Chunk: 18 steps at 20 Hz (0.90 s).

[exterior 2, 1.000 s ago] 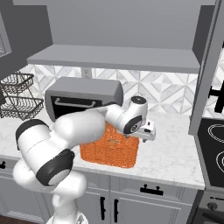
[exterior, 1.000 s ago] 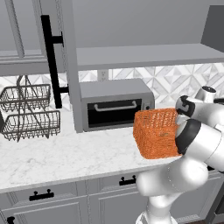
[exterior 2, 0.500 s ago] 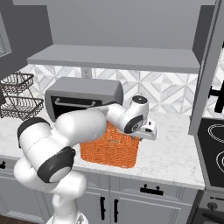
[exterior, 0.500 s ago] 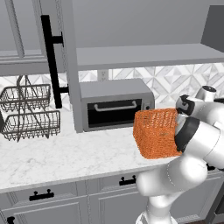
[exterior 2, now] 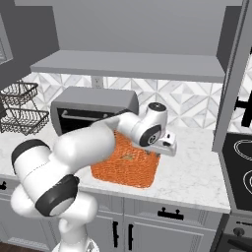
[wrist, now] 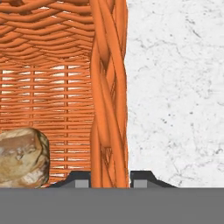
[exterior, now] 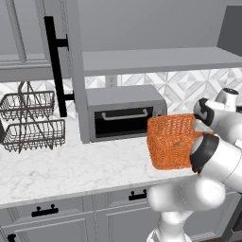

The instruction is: Open the cabinet, pick up the bread from the cabinet and place it in the basket. Then move the basket to the dining counter.

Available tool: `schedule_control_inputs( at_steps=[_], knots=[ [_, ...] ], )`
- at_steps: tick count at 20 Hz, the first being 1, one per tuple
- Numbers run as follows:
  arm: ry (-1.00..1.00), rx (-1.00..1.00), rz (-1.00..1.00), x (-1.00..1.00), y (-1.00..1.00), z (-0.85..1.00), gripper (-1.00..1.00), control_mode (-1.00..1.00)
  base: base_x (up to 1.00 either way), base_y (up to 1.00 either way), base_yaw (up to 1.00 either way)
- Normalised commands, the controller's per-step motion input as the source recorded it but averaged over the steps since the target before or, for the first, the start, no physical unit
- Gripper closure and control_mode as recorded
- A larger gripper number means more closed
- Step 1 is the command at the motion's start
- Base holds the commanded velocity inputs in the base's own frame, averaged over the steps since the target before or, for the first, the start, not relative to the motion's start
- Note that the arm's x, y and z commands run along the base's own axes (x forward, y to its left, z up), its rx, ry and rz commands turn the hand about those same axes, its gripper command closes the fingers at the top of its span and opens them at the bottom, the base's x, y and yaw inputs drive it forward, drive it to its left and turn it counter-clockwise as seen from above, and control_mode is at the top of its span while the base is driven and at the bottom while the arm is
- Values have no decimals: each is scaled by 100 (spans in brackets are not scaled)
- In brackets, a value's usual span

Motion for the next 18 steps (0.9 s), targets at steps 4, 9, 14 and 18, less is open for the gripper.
schedule_control_inputs(
  at_steps=[4,9,14,18],
  knots=[
    [0,0,-3,-61,50,83,100,-100,0,0,0],
    [0,7,0,-42,51,73,100,-100,0,0,0],
    [0,11,0,-27,27,43,100,-100,0,0,0],
    [0,9,0,-13,8,56,100,-100,0,0,0]
  ],
)
